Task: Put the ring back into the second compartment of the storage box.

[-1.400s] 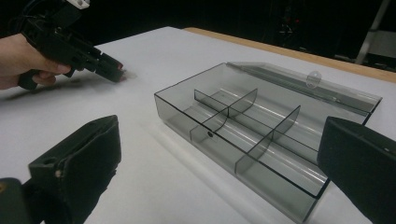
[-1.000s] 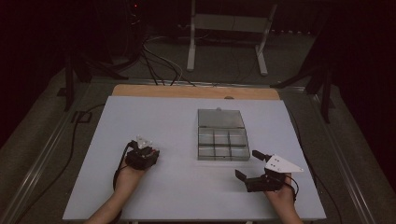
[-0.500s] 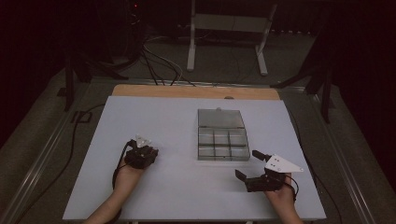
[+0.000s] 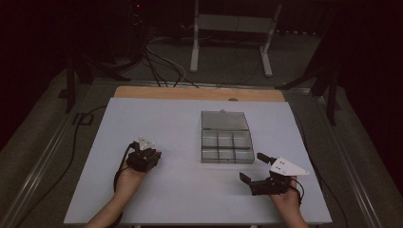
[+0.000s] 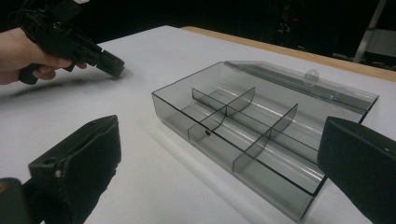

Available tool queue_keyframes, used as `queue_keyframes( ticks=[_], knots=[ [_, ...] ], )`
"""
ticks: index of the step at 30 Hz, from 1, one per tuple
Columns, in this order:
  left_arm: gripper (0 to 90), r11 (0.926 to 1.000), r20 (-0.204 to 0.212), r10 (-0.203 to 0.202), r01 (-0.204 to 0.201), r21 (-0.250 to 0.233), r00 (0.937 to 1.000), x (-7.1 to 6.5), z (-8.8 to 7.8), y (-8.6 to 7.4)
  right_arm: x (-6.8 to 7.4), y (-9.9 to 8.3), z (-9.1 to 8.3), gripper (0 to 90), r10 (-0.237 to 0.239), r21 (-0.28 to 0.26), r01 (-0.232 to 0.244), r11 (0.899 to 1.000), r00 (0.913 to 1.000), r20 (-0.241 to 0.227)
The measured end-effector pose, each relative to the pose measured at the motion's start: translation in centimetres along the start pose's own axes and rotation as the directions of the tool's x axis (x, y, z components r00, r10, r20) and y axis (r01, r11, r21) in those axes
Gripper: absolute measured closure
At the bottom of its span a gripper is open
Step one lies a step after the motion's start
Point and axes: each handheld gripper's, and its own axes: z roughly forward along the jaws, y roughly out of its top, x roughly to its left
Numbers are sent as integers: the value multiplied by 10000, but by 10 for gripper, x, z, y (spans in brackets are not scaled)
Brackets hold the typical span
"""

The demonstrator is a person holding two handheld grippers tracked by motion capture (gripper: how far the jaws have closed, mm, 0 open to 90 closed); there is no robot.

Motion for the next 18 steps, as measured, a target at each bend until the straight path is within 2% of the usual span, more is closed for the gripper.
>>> queue_keyframes(
  ticks=[18],
  knots=[
    [737, 9993, 413, 319, -327, 181, 9986, -4, -2, 4, 0, 0, 1, 0, 36, 10, -36, 10000, 10000, -22]
  ],
)
